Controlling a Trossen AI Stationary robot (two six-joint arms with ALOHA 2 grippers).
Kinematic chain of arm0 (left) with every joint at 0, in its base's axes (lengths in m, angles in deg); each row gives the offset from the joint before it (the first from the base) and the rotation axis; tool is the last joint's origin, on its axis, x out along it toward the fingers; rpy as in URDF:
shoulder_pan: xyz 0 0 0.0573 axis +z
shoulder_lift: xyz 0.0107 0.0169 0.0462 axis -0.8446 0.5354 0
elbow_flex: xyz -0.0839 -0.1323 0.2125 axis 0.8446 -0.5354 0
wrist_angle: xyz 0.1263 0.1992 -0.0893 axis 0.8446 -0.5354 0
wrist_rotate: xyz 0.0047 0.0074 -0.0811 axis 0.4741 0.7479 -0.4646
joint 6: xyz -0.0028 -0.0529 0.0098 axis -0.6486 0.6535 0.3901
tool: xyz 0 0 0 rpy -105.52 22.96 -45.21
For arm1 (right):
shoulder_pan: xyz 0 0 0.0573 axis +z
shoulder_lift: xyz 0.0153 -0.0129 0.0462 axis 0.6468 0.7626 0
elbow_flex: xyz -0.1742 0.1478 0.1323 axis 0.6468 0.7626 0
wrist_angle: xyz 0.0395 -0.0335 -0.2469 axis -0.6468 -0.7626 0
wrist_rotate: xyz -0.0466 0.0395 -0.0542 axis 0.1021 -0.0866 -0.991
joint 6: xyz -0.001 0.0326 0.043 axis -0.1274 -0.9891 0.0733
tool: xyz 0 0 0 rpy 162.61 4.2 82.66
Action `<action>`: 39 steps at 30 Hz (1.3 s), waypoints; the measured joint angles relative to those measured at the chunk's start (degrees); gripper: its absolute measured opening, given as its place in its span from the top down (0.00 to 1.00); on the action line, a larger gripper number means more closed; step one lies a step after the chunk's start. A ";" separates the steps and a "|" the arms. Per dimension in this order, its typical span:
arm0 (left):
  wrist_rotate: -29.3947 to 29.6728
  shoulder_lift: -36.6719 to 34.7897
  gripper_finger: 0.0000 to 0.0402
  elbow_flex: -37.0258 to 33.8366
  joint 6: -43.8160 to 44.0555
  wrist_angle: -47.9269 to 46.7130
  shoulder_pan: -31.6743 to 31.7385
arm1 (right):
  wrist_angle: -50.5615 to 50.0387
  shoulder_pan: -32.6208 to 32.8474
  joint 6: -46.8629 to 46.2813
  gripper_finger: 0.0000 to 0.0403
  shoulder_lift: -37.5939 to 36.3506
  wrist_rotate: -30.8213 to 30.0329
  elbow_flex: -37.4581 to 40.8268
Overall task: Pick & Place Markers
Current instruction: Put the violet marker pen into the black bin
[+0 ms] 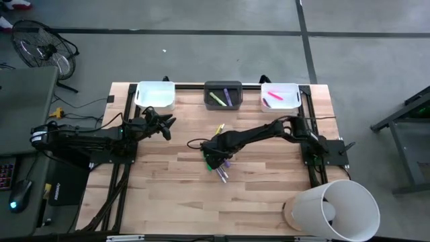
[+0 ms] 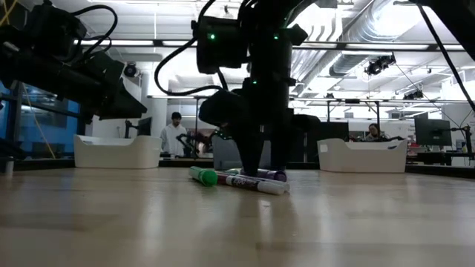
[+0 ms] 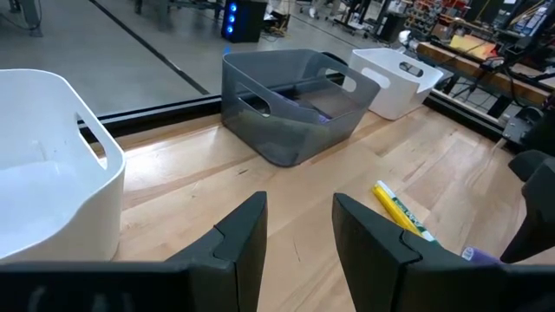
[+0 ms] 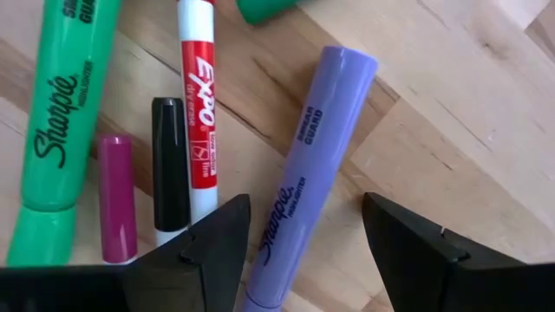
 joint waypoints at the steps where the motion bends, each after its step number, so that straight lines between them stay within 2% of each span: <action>1: 0.00 0.00 0.67 -0.02 0.01 0.00 -0.01 | 0.12 0.00 -0.13 0.47 0.32 0.13 -0.12; 8: 0.00 -0.01 0.67 -0.01 0.00 0.00 0.01 | 0.42 0.00 -2.54 0.48 1.15 0.15 -0.20; 21: 0.00 -0.01 0.67 -0.02 0.01 0.00 -0.01 | 2.07 -1.45 -1.34 0.64 1.30 1.40 0.00; 32: 0.00 -0.02 0.67 -0.02 0.00 0.00 -0.01 | 2.26 -1.46 2.93 0.73 1.26 0.43 0.02; 39: -0.01 -0.01 0.67 -0.02 0.01 0.00 0.00 | 2.03 -1.46 4.25 0.83 1.24 -0.47 0.02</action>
